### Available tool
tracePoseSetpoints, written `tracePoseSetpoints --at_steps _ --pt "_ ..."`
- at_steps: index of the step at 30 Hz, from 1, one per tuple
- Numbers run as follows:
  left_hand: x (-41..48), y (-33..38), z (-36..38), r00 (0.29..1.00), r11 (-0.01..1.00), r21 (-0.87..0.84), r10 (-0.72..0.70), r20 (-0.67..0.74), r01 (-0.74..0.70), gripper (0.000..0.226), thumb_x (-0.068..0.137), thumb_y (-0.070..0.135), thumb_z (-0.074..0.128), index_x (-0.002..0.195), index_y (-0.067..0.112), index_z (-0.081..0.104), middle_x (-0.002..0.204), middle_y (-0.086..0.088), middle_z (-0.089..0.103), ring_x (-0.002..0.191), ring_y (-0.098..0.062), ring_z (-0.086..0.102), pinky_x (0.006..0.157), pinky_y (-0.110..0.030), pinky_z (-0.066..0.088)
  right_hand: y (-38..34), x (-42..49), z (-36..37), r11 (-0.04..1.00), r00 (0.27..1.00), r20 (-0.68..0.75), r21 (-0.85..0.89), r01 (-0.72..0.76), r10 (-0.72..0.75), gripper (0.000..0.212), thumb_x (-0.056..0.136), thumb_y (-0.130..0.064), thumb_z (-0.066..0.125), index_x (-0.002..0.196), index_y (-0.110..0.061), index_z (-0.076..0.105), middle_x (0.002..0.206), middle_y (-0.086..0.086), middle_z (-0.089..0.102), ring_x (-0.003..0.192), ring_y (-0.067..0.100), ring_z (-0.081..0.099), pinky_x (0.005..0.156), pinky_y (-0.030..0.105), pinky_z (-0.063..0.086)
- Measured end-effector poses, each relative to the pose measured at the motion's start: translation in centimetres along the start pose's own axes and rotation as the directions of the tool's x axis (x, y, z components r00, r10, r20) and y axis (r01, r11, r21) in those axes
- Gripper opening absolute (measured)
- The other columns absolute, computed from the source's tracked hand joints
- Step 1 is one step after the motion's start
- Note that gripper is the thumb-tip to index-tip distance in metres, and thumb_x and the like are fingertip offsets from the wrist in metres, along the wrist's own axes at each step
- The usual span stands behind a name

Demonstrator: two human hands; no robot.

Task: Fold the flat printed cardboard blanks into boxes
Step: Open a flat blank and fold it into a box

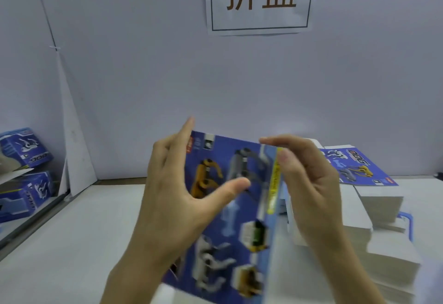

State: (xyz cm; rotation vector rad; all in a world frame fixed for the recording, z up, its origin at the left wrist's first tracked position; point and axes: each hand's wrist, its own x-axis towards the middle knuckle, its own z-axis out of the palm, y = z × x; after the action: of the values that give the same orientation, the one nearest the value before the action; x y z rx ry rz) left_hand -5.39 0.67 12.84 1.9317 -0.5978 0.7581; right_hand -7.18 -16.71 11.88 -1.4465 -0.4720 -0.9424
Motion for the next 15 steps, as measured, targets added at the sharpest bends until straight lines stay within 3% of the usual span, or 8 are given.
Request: tracePoseSetpoints --at_steps 1,3,6,8,11,15 --pt "0.2 -0.4 -0.4 1.000 0.993 -0.116 -0.003 0.020 0.005 0.079 0.058 0.072 0.063 0.132 0.055 0.040 0.119 0.029 0.043 0.115 0.011 0.048 0.090 -0.008 0.042 0.0 0.2 -0.2 0.999 0.998 -0.052 0.022 -0.029 0.030 0.016 0.092 -0.022 0.053 0.093 -0.022 0.069 0.086 -0.003 0.069 0.078 0.010 0.060 0.072 0.015 0.047" --pt "0.2 -0.9 -0.4 0.992 0.916 -0.393 -0.038 0.116 0.082 0.055 0.064 0.053 0.070 0.117 0.050 0.055 0.118 0.013 0.058 0.106 -0.011 0.064 0.082 -0.027 0.054 -0.1 0.2 -0.2 0.990 0.994 -0.051 0.104 -0.094 0.100 0.024 0.091 -0.020 0.046 0.087 -0.025 0.070 0.084 -0.009 0.069 0.079 0.008 0.065 0.069 0.016 0.050" --pt "-0.4 -0.9 0.7 0.971 0.653 -0.726 -0.068 0.228 0.216 0.037 0.067 0.029 0.071 0.103 0.031 0.063 0.116 0.002 0.067 0.089 -0.026 0.071 0.063 -0.030 0.057 -0.5 -0.2 0.1 0.975 0.989 0.080 0.176 -0.139 0.127 0.020 0.090 -0.012 0.043 0.095 -0.008 0.062 0.083 -0.015 0.069 0.076 0.000 0.067 0.061 0.011 0.050" --pt "-0.6 -0.8 1.0 0.975 0.584 -0.784 -0.070 0.212 0.212 0.027 0.067 0.024 0.071 0.093 0.027 0.064 0.113 0.004 0.068 0.083 -0.025 0.072 0.060 -0.030 0.057 -0.5 -0.4 0.1 0.962 0.982 0.112 0.212 -0.171 0.150 0.015 0.085 -0.011 0.048 0.093 -0.004 0.059 0.089 -0.011 0.072 0.079 0.003 0.069 0.061 0.014 0.052" --pt "-0.6 -1.1 0.9 0.979 0.587 -0.784 -0.101 0.177 0.202 0.023 0.063 0.022 0.073 0.084 0.027 0.065 0.090 0.000 0.071 0.067 -0.022 0.070 0.053 -0.029 0.056 -0.2 -0.6 0.1 0.932 0.973 0.088 0.280 -0.229 0.213 0.012 0.081 -0.014 0.054 0.080 -0.014 0.065 0.092 -0.002 0.072 0.079 0.014 0.070 0.060 0.023 0.056" --pt "-0.4 -1.3 0.5 0.981 0.596 -0.780 -0.089 0.172 0.190 0.021 0.065 0.025 0.071 0.085 0.025 0.064 0.085 0.000 0.070 0.066 -0.021 0.069 0.053 -0.028 0.055 -0.2 -0.8 0.7 0.927 0.973 0.083 0.295 -0.232 0.218 0.013 0.083 -0.014 0.053 0.088 -0.008 0.062 0.097 0.000 0.072 0.080 0.014 0.071 0.059 0.022 0.055"
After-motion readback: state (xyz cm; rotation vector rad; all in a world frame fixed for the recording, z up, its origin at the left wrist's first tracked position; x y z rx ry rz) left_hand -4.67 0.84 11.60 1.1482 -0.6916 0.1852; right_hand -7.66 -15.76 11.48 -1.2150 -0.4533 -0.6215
